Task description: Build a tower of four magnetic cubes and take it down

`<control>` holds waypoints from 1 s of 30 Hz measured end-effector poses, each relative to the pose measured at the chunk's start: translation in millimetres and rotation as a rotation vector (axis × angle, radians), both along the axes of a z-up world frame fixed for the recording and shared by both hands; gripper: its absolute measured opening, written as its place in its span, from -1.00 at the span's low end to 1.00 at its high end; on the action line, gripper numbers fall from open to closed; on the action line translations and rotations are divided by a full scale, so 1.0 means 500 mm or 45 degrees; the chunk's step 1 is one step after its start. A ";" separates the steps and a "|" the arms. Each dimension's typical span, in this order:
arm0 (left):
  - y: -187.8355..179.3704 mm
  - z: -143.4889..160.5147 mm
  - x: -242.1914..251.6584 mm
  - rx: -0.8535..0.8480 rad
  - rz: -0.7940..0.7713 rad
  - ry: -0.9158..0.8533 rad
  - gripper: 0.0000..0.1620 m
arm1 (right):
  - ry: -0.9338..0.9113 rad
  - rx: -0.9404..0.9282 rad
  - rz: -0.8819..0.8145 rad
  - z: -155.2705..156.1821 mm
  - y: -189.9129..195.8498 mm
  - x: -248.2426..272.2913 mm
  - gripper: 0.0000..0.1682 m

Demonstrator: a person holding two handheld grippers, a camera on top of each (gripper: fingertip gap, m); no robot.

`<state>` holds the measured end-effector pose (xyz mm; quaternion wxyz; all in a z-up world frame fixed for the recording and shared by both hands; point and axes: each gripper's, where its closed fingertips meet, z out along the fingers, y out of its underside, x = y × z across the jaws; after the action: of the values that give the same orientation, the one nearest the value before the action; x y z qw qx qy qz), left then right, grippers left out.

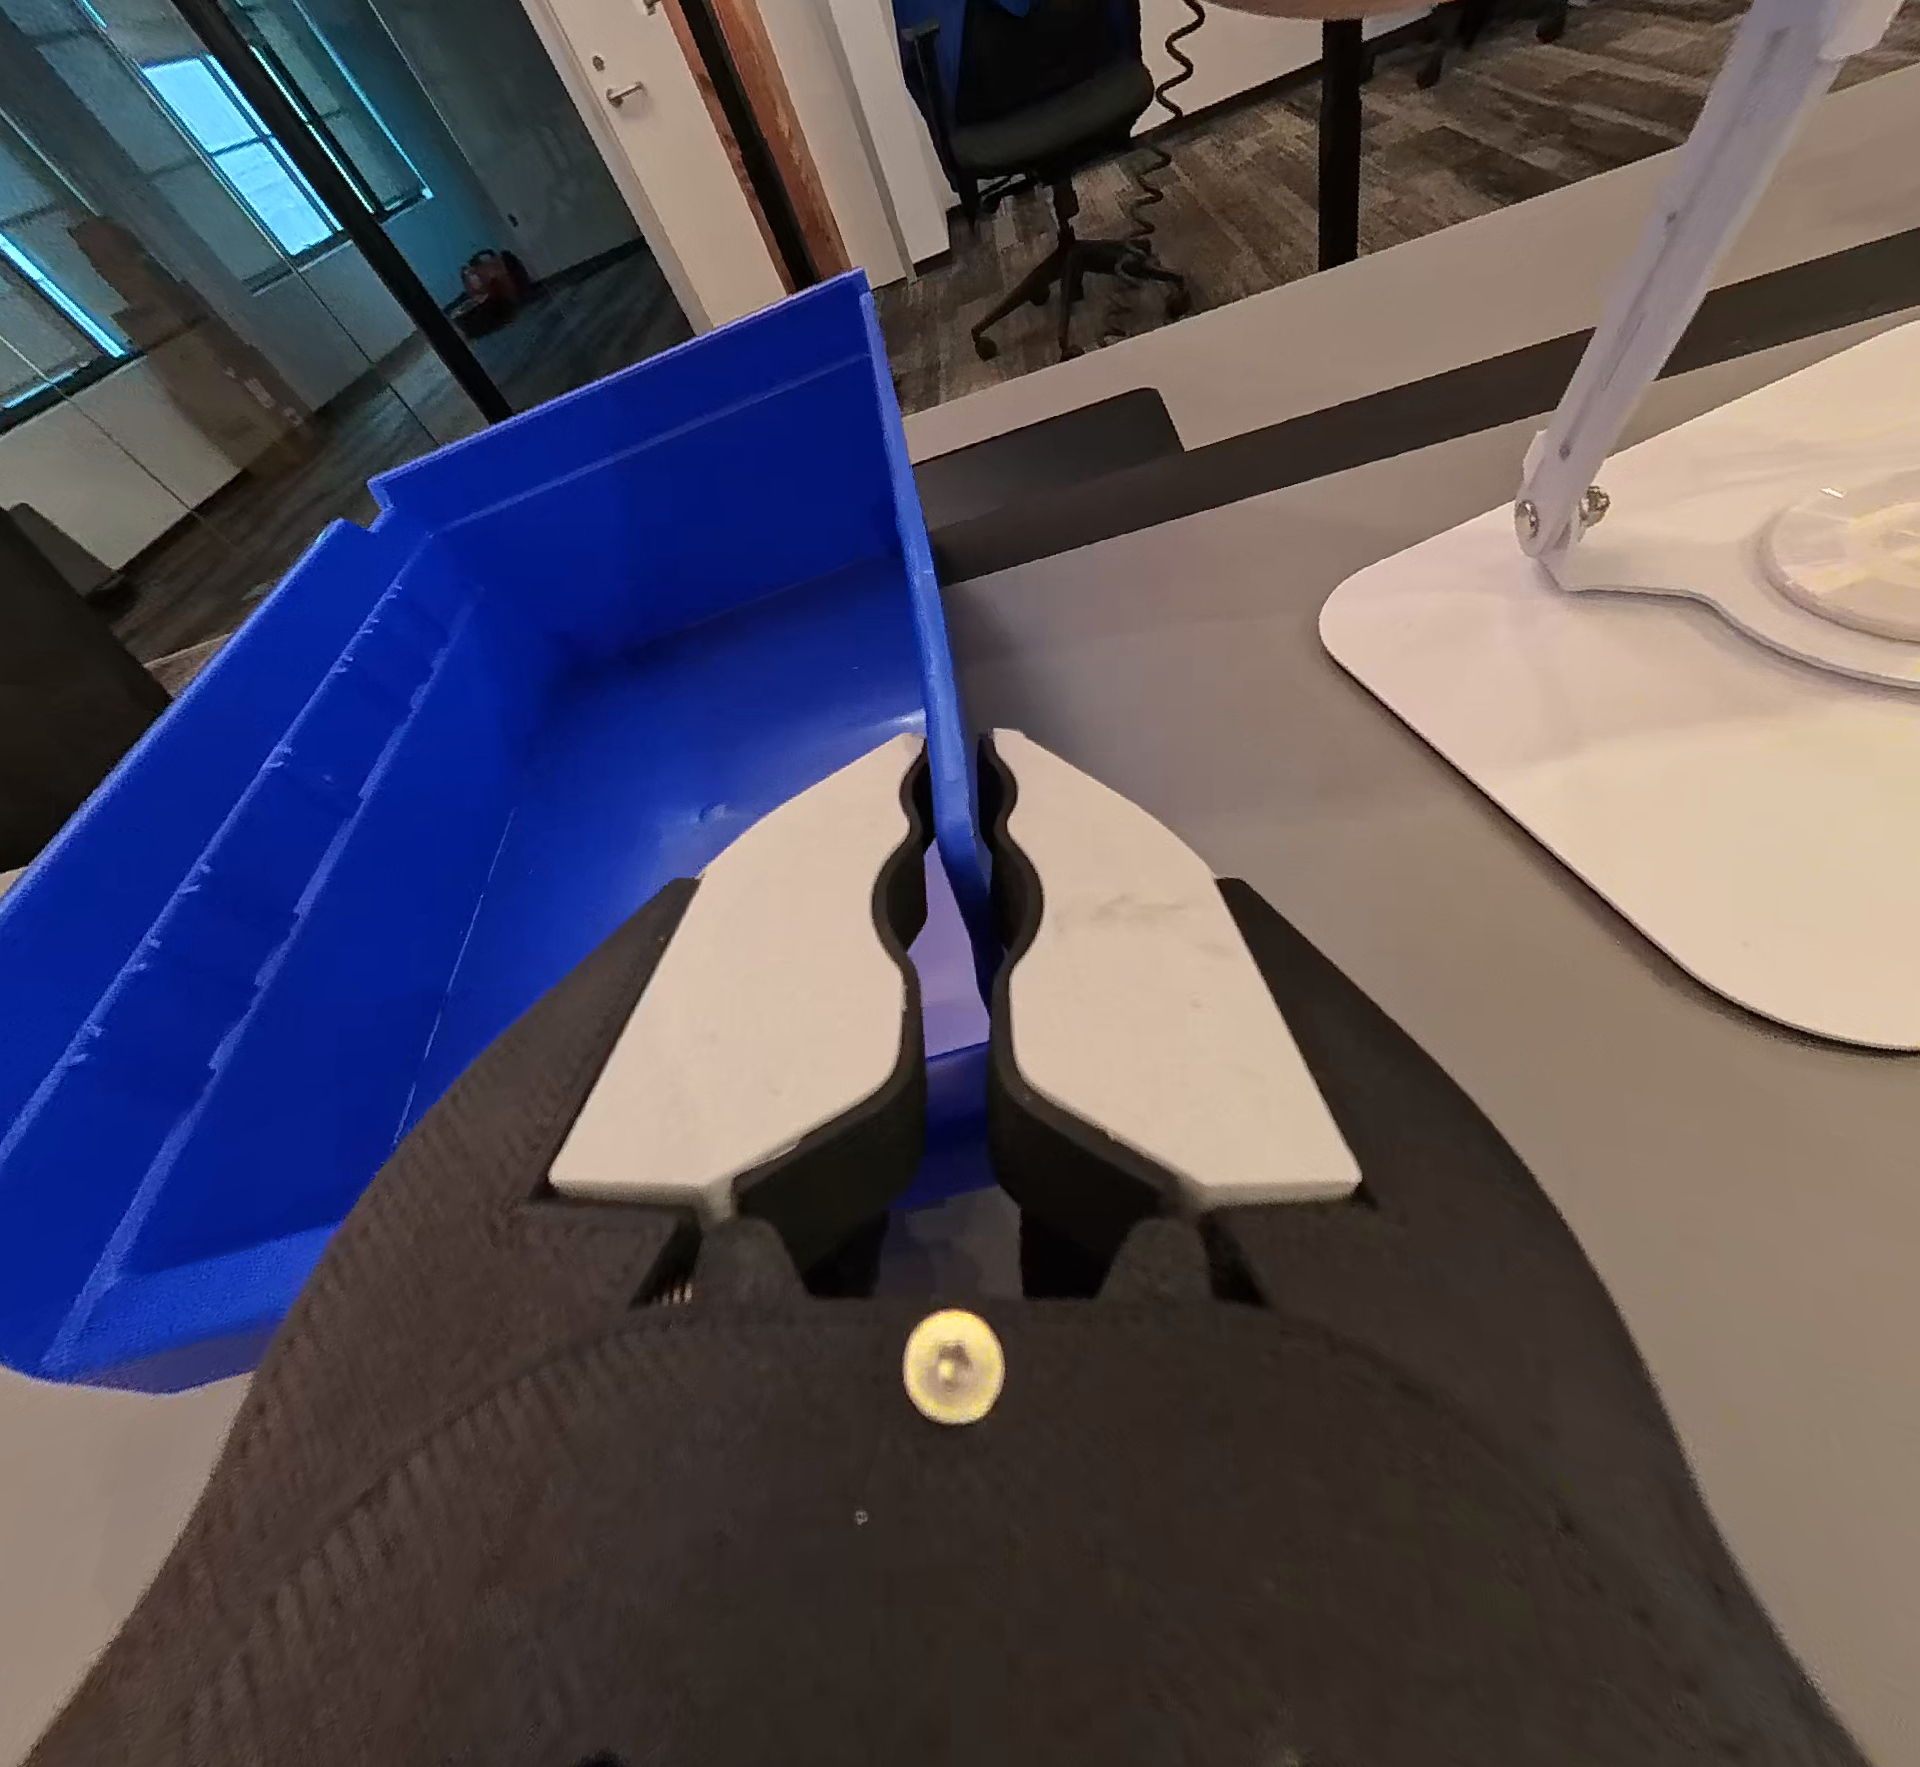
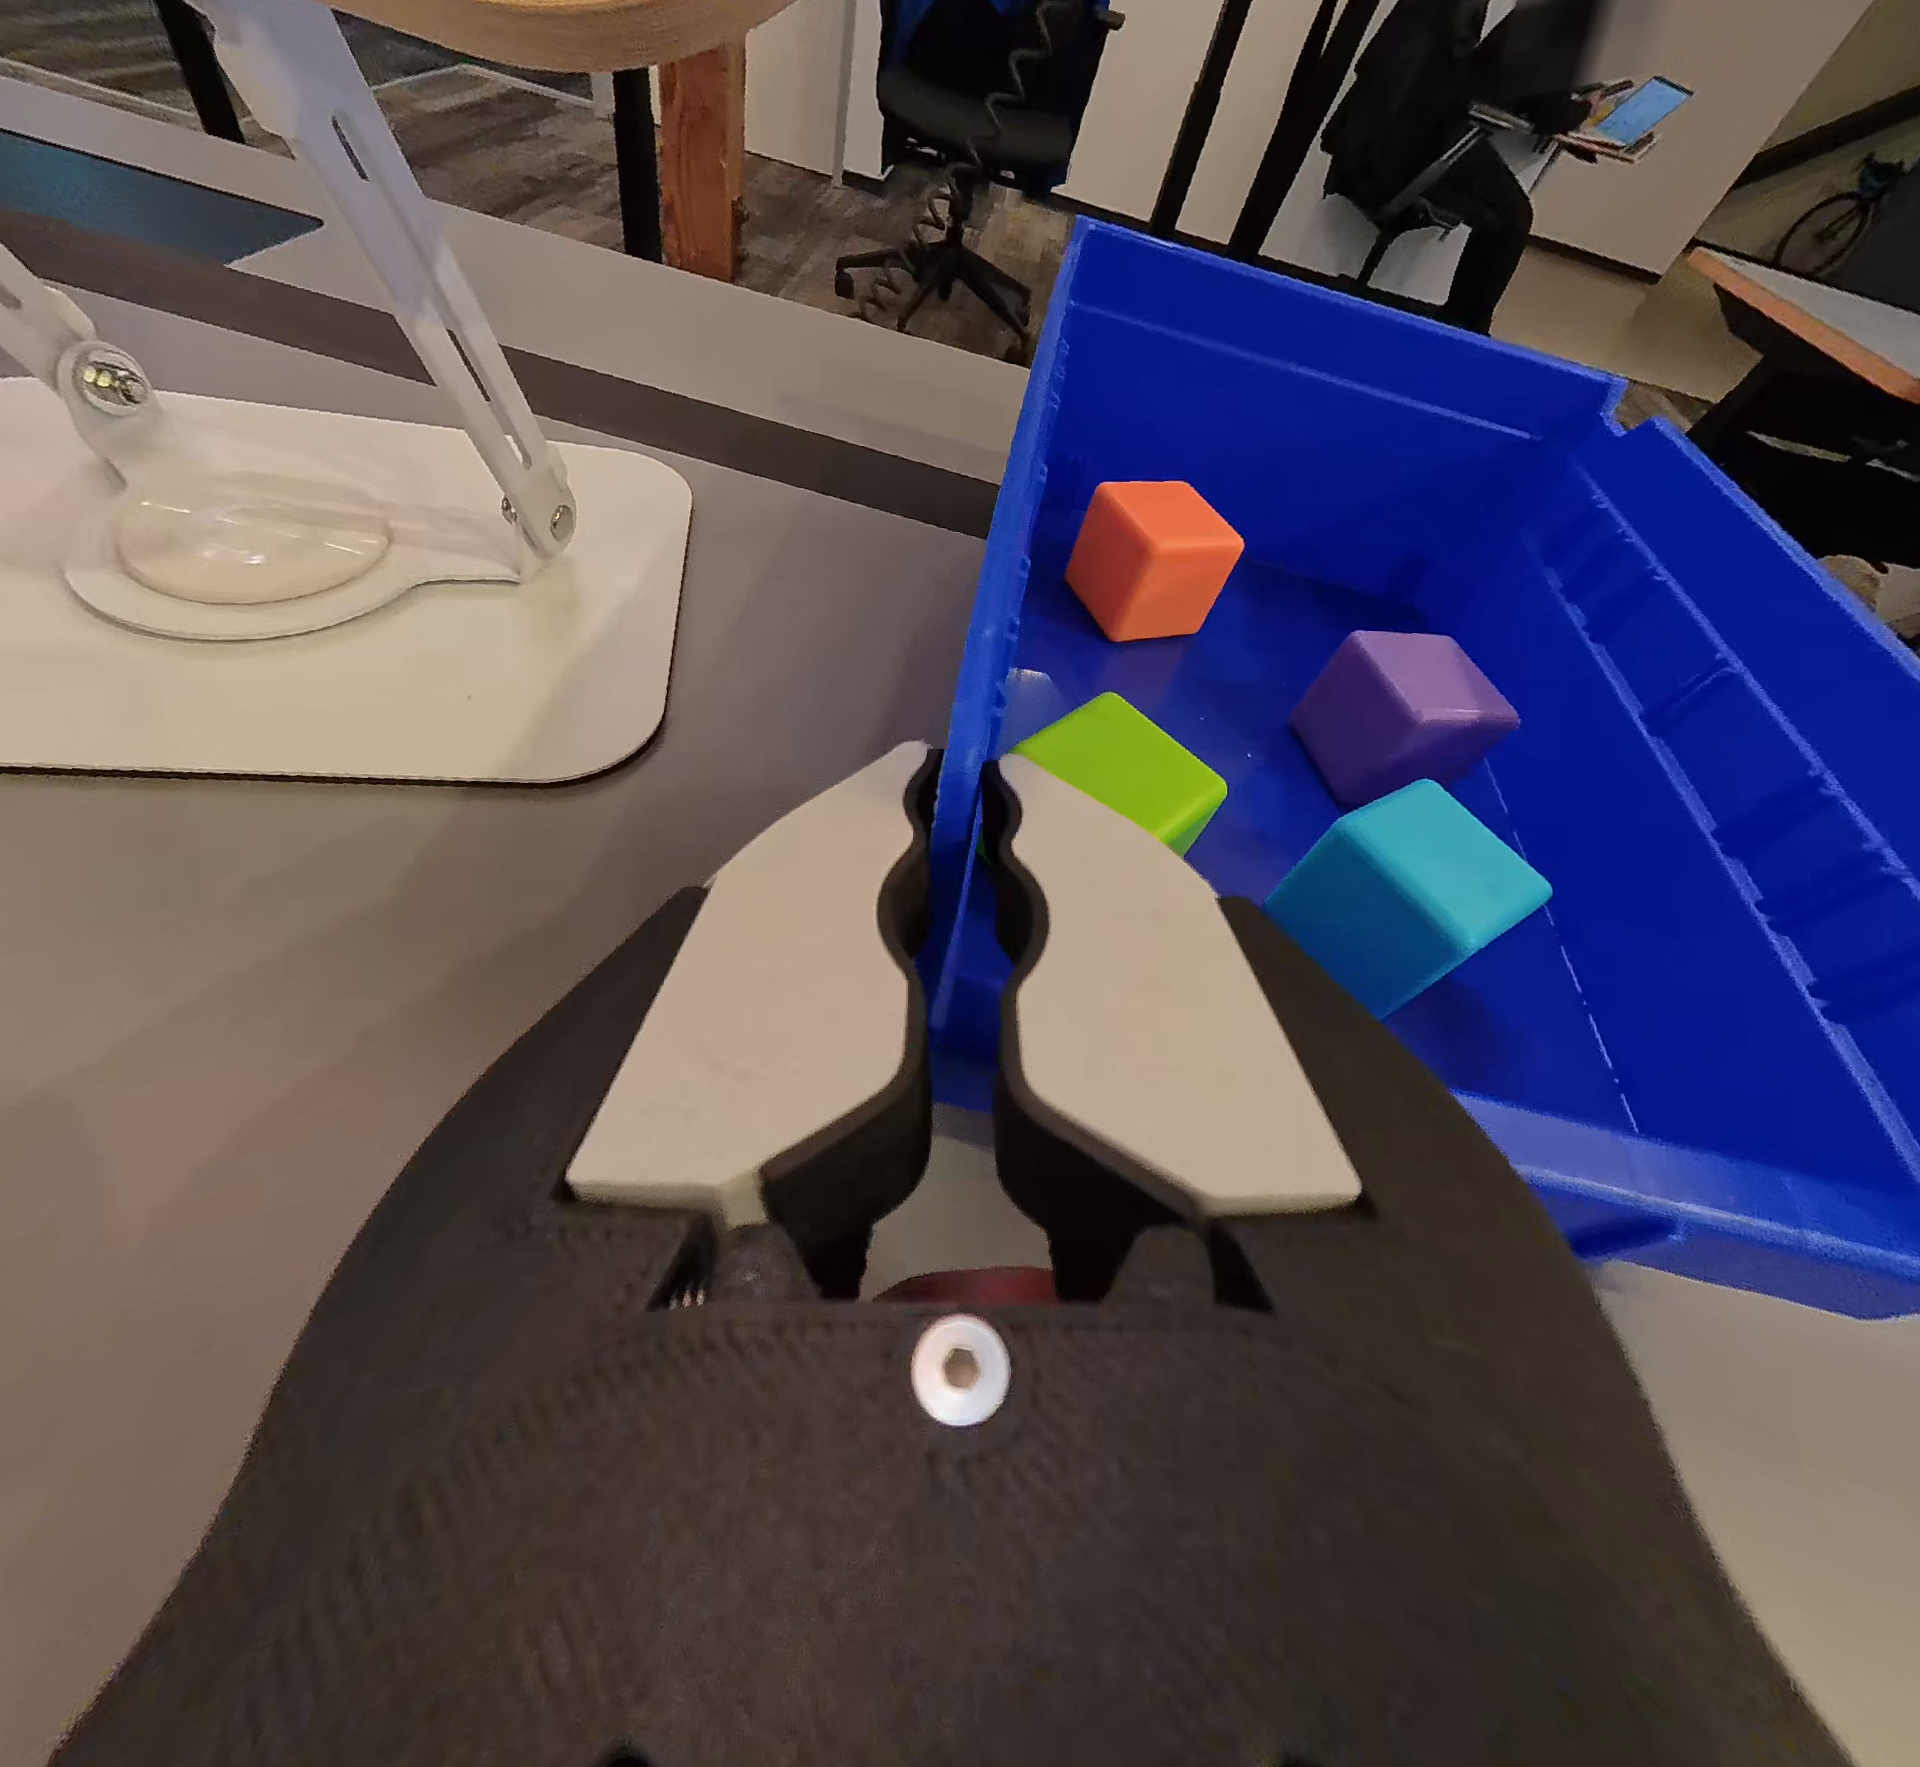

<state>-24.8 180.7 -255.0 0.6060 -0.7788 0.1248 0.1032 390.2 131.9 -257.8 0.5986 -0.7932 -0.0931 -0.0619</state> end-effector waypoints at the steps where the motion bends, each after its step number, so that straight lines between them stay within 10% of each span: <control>1: 0.000 0.000 -0.001 -0.001 -0.001 -0.005 -0.92 | -0.004 0.000 -0.002 0.000 0.000 0.000 -0.92; 30: -0.152 0.002 -0.033 -0.021 -0.135 -0.070 -0.96 | 0.033 -0.019 0.068 -0.002 -0.158 0.026 -0.96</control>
<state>-41.3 104.9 -253.9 0.6073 -0.7787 0.1500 0.0486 403.3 52.8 -258.7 0.5952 -0.7956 -0.1072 -0.0349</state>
